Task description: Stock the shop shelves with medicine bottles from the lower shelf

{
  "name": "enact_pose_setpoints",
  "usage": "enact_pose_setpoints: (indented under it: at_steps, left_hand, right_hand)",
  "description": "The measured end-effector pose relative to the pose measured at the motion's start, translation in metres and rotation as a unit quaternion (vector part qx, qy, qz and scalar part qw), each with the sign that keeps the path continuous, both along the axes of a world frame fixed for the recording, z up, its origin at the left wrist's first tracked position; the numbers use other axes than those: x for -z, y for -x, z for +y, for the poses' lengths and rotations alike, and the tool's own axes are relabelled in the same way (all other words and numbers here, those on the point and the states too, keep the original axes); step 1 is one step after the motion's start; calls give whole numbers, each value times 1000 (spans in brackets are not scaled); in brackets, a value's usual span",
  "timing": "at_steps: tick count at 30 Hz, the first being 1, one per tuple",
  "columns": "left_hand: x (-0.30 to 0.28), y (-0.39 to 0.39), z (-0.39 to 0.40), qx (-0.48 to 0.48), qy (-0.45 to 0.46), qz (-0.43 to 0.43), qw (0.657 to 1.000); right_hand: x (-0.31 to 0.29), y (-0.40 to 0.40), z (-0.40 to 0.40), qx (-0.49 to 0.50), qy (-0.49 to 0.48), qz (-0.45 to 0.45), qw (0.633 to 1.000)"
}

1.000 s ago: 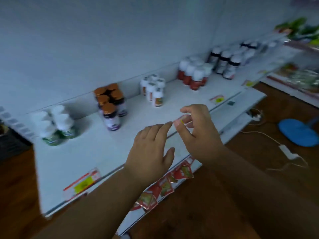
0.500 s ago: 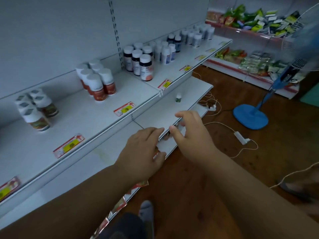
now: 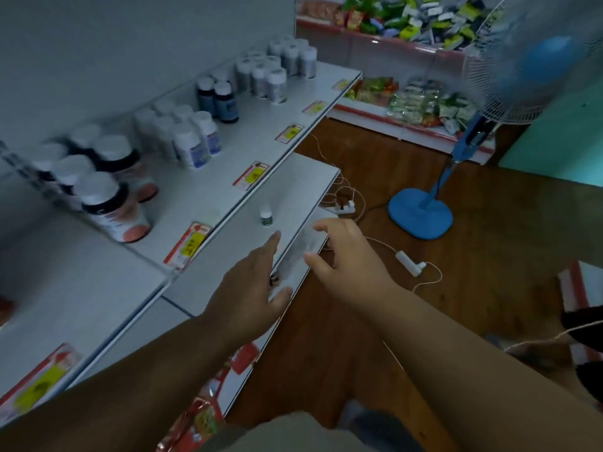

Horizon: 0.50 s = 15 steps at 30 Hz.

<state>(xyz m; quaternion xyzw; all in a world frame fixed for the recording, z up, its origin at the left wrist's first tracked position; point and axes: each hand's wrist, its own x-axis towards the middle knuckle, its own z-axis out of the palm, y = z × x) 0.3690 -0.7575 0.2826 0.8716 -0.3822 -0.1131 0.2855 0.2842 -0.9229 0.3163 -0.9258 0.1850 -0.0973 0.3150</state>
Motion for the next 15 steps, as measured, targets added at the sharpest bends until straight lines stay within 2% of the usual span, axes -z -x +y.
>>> enact_pose_setpoints:
  at_steps: [4,10,15]
  left_hand:
    - [46,-46,-64,-42,-14,42,998]
    - [141,-109,-153,-156,-69,55,984]
    - [247,-168,-194,-219,-99,56,969]
  right_hand:
    - [60,-51,-74,-28,-58,27,998]
    - [192,-153,-168,-100,-113,34,988]
    - [309,-236,-203,-94,-128,32,987]
